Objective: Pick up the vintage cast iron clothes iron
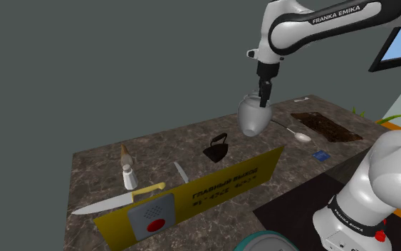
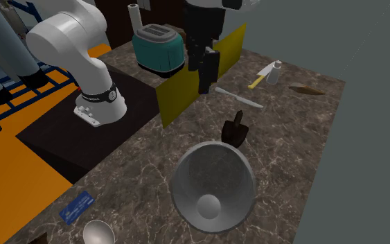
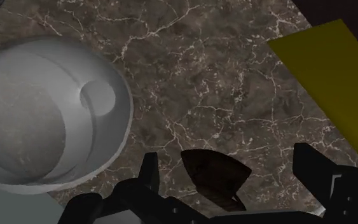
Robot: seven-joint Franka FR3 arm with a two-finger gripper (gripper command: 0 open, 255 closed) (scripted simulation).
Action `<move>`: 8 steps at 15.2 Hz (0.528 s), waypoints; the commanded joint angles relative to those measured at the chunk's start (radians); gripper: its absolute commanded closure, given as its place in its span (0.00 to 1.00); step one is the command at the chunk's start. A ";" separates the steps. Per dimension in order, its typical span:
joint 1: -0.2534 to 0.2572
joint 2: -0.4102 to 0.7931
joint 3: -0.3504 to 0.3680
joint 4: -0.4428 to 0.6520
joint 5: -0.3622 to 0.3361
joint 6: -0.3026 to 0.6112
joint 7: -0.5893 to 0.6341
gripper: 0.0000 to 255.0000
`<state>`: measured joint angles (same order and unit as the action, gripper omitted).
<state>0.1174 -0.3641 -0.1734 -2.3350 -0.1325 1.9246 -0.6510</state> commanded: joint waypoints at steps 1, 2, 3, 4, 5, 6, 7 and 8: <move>0.019 0.068 -0.016 0.007 0.013 0.051 -0.081 0.00; 0.028 0.104 -0.023 0.015 0.021 0.073 -0.121 0.00; 0.036 0.140 -0.029 0.024 0.030 0.094 -0.162 0.00; 0.043 0.177 -0.033 0.033 0.040 0.114 -0.202 0.00; 0.051 0.214 -0.037 0.044 0.050 0.133 -0.242 0.00; 0.058 0.251 -0.039 0.055 0.061 0.152 -0.282 0.00; 0.064 0.288 -0.040 0.067 0.073 0.169 -0.322 0.00; 0.069 0.324 -0.039 0.080 0.084 0.185 -0.361 0.00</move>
<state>0.1787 -0.0723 -0.2136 -2.2602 -0.0591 2.0902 -0.9713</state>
